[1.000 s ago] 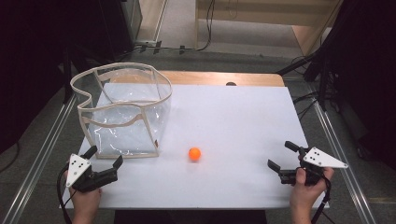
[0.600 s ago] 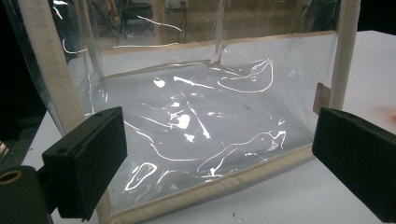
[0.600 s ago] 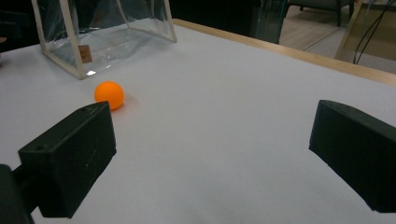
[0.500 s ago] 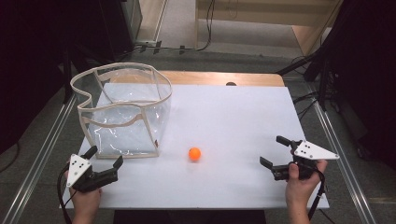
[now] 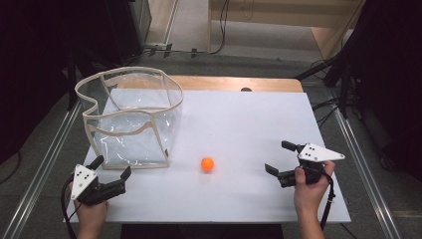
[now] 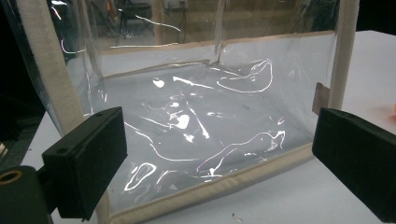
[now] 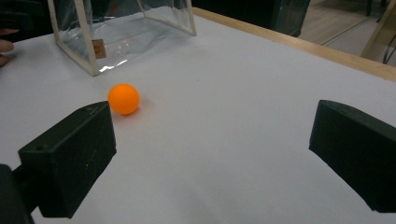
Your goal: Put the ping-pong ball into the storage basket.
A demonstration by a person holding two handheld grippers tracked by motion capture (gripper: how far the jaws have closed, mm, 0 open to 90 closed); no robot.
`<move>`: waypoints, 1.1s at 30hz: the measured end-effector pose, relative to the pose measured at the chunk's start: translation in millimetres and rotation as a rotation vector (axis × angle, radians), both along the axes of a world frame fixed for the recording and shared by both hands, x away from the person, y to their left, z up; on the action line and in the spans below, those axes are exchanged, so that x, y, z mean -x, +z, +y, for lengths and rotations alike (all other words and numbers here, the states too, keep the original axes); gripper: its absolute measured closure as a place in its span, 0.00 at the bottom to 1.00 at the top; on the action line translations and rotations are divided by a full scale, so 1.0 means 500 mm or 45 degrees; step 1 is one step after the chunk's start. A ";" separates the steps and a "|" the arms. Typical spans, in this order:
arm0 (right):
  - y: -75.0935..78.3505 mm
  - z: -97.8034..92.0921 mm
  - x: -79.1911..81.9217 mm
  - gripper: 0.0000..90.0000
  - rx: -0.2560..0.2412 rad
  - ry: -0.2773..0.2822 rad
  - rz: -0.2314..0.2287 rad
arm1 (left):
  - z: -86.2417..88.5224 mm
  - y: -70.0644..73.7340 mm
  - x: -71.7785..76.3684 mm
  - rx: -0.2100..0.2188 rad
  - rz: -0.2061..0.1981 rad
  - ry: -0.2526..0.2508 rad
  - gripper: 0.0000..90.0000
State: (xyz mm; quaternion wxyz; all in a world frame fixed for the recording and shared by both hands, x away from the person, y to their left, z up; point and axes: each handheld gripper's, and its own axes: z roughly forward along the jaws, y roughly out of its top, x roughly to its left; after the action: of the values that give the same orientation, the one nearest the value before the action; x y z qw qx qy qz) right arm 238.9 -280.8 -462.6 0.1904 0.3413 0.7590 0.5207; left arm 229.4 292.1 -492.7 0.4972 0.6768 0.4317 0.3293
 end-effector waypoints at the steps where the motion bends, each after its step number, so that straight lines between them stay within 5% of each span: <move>1: 0.001 0.007 -0.005 0.00 0.007 0.013 0.008 | 0.000 0.000 0.000 -0.002 -0.001 -0.002 0.04; 33: 0.024 0.123 -0.065 0.00 0.102 0.196 0.055 | -0.003 -0.001 -0.001 -0.006 -0.004 -0.007 0.04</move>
State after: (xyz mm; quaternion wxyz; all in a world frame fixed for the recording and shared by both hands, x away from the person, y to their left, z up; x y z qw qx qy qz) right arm 271.2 -219.5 -450.7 0.1470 0.2853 0.8072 0.4954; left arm 229.7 290.7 -493.1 0.4971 0.6786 0.4282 0.3302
